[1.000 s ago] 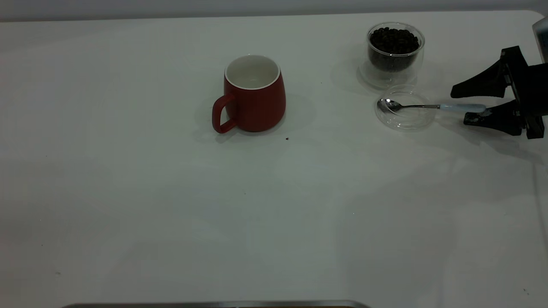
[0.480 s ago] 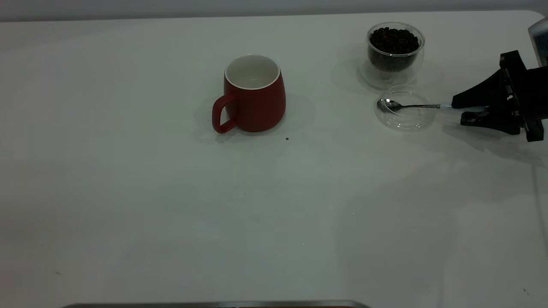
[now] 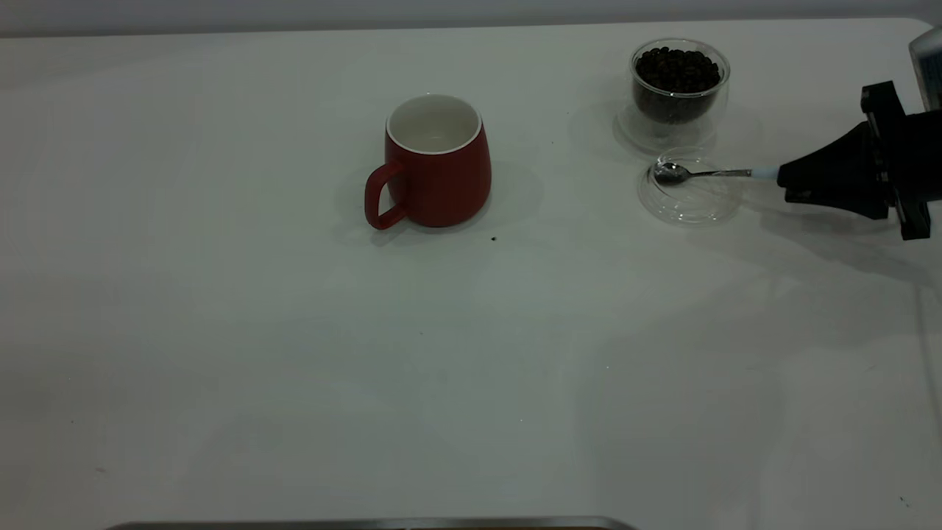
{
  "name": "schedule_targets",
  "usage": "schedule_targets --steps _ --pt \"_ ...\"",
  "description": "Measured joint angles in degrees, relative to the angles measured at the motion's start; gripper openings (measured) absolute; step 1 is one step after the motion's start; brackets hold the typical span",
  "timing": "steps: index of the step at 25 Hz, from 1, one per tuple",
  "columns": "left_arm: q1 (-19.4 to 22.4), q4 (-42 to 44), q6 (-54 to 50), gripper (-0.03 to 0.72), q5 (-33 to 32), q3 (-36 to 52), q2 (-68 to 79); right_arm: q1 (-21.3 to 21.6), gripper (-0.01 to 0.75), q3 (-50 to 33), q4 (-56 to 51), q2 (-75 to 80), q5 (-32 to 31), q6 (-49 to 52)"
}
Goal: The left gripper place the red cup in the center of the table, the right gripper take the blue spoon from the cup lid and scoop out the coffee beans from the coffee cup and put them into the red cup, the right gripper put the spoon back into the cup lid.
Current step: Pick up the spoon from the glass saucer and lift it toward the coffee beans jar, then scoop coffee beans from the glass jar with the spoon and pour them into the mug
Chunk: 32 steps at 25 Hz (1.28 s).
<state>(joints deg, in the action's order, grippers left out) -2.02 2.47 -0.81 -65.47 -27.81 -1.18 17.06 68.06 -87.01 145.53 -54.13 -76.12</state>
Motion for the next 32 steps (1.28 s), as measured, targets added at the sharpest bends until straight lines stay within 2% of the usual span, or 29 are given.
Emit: schedule_targets --steps 7,15,19,25,32 --pt "0.0 0.0 -0.4 0.587 0.0 0.0 0.0 0.0 0.113 0.0 4.6 -2.2 -0.1 0.4" --pt "0.0 0.0 -0.4 0.587 0.0 0.0 0.0 0.0 0.114 0.0 19.0 -11.7 -1.3 9.9" --pt "0.0 0.0 -0.3 0.587 0.0 0.0 0.0 0.0 0.114 0.9 20.7 -18.6 -3.6 12.1" --pt "0.0 0.0 -0.2 0.587 0.0 0.0 0.0 -0.5 0.114 17.0 23.0 -18.2 -8.1 21.9" --pt "0.0 0.0 -0.2 0.587 0.0 0.0 0.0 -1.9 0.114 38.5 33.3 -9.1 -12.9 37.1"
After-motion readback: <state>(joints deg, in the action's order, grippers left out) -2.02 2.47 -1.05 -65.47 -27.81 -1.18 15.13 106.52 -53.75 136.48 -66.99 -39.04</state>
